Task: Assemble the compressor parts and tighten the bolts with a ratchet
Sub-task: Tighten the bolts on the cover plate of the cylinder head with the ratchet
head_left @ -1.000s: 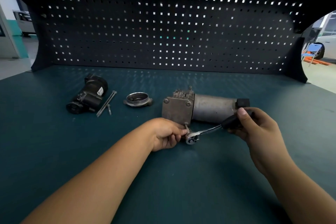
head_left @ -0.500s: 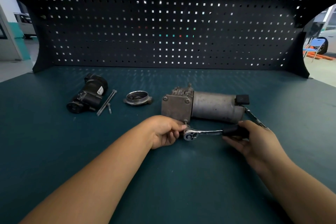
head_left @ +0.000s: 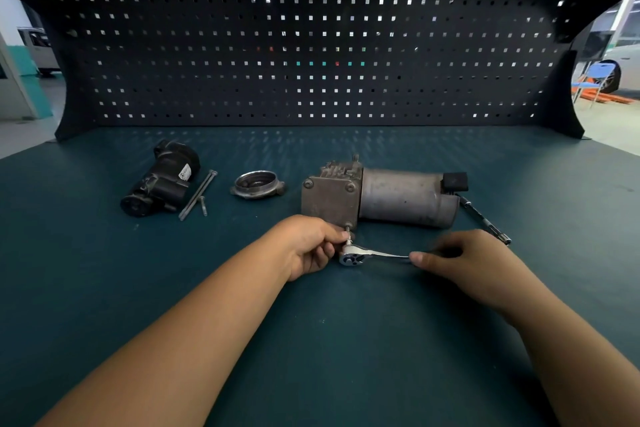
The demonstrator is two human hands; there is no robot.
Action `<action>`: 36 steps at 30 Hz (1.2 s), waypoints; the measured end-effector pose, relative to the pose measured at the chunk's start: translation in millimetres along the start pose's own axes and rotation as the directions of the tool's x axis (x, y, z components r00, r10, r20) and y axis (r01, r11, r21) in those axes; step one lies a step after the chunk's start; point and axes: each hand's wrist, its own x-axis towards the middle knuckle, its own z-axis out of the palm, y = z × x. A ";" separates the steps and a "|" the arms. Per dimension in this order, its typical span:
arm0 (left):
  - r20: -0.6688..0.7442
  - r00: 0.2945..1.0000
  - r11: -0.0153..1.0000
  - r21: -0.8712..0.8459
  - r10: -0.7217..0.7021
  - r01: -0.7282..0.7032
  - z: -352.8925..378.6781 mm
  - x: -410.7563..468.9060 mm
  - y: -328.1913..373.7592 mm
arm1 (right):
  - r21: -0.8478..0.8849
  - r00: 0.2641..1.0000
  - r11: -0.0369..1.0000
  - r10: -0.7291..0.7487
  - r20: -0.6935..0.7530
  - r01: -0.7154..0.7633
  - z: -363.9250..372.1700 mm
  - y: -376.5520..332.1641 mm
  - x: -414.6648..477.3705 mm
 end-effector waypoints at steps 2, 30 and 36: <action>-0.011 1.000 1.000 0.013 0.004 -0.004 -0.3 0.2 0.1 | -0.048 1.000 0.999 -0.014 0.012 0.014 0.9 -0.1 0.2; 0.244 0.954 0.952 -0.209 -0.172 0.225 -4.3 0.7 2.6 | 0.028 0.889 0.947 -0.290 -0.354 0.320 -24.4 -52.9 0.7; 0.210 0.974 0.956 -0.256 -0.087 0.141 -4.2 -6.2 2.2 | -0.082 0.724 0.731 -0.683 -0.101 0.678 17.3 -144.8 8.8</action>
